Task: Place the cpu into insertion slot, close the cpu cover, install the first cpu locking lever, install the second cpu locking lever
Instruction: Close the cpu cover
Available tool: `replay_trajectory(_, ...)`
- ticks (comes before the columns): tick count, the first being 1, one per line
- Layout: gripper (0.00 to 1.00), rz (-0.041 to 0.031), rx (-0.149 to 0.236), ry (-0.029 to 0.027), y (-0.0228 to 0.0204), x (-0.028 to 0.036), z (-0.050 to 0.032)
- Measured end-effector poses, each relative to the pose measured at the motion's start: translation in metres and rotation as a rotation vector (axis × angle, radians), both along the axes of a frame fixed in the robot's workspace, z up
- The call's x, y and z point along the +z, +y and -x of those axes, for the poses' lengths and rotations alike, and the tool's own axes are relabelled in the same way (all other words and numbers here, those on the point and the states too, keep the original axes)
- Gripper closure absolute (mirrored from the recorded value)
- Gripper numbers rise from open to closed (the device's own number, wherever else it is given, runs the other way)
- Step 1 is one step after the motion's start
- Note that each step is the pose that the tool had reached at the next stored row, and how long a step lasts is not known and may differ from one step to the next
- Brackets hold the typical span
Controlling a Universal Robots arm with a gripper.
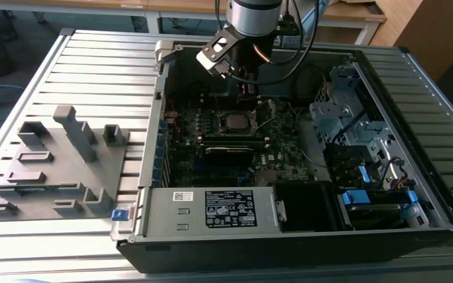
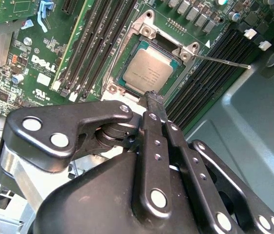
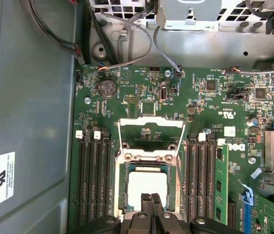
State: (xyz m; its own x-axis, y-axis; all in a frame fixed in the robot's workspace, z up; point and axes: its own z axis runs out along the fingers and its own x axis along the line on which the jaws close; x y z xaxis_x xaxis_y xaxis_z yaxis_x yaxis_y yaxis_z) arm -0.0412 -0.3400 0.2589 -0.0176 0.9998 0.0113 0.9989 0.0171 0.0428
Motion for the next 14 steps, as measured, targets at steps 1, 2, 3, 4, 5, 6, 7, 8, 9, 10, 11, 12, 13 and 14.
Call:
replay_trajectory(1,0.89,0.0,0.0,0.0,0.0,0.0,0.0)
replay_trajectory(2,0.89,0.0,0.0,0.0,0.0,0.0,-0.0002)
replay_trajectory(3,0.89,0.0,0.0,0.0,0.0,0.0,-0.0006)
replay_trajectory(4,0.89,0.0,0.0,0.0,0.0,0.0,-0.001)
replay_trajectory(5,0.89,0.0,0.0,0.0,0.0,0.0,-0.0016)
replay_trajectory(6,0.89,0.0001,0.0,0.0,0.0,0.0,-0.0022)
replay_trajectory(7,0.89,0.0,0.0,0.0,0.0,0.0,-0.0028)
replay_trajectory(8,0.89,0.0,0.0,0.0,0.0,0.0,-0.0032)
replay_trajectory(9,0.89,0.0,0.0,0.0,0.0,0.0,-0.0033)
replay_trajectory(10,0.89,0.0,0.0,0.0,0.0,0.0,-0.0033)
replay_trajectory(11,0.89,-0.0001,0.0,-0.0001,0.0,0.0001,-0.0034)
replay_trajectory(12,0.89,-0.0001,0.0,-0.0001,0.0,0.0002,-0.0034)
replay_trajectory(13,0.89,0.0,0.0,0.0,0.0,0.0003,-0.0034)
replay_trajectory(14,0.89,0.0002,0.0,0.0001,0.0,0.0006,-0.0033)
